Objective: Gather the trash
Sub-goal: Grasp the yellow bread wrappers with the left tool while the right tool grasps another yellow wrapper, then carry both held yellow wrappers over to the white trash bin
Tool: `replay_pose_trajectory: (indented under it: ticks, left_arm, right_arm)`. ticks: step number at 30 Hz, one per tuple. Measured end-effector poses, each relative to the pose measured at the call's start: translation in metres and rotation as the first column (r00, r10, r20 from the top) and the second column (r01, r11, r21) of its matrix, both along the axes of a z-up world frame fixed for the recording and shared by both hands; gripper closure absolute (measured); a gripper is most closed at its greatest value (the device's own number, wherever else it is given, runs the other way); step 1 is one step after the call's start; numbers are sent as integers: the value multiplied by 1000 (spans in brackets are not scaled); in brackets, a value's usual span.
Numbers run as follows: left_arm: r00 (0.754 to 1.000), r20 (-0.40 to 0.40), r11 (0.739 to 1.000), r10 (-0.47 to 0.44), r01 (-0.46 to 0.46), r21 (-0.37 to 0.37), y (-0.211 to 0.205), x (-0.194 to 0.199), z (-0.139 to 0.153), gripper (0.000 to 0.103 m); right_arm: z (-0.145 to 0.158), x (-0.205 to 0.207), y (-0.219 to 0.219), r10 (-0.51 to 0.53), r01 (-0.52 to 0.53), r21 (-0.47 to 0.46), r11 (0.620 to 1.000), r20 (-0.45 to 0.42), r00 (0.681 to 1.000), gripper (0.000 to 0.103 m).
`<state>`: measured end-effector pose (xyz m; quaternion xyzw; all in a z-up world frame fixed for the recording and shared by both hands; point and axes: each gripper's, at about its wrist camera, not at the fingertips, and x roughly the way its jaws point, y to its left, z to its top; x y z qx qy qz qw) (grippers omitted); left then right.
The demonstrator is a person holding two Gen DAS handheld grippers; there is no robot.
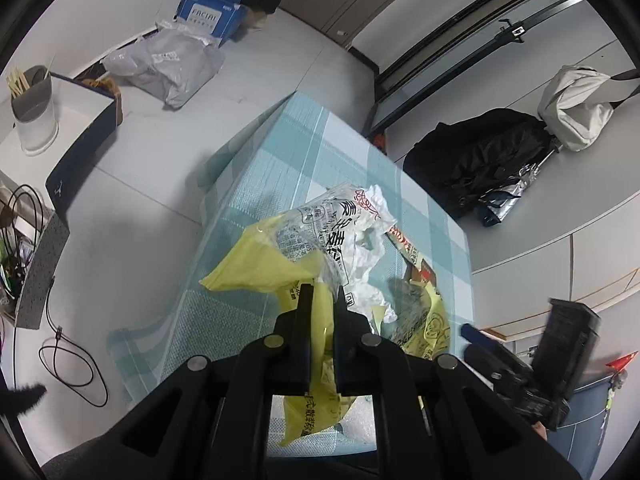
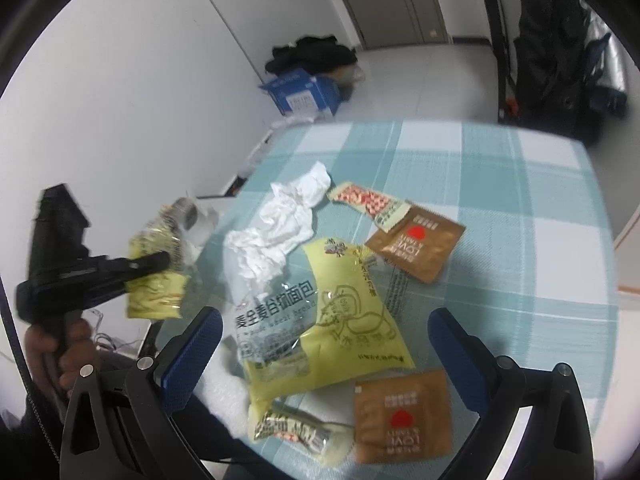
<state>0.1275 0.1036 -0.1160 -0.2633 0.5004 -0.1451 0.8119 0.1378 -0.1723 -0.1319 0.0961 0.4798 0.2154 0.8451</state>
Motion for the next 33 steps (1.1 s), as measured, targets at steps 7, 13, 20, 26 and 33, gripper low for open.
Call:
replay_pose_trajectory:
  ticks: [7,13,20,26,33]
  left_arm:
    - [999,50,1000,-10,11,-26,2,2,5,99]
    - [998,62,998,-16,20,-53,4,2,6,99]
    - [997,77,998,-26,30,-50,2,1,8,99]
    - [994,101,1000,-26,28,-14,-4,0,13,99]
    - [990,137,1000,-24,24,3,-6,-10,22,99]
  right_arm:
    - [-25,18,11,17,-17,-1,1000,-120,993,12]
    - [-36,23,18,7,-18,-71,997,-156,988,38]
    - [-38,19,22,-10,-6,-133,991,-123,992,67]
    - [-21,14,16,-46,39,-129,991,-54,997,76]
    - [13,0,9,-38,40,-97,994,22,999,77]
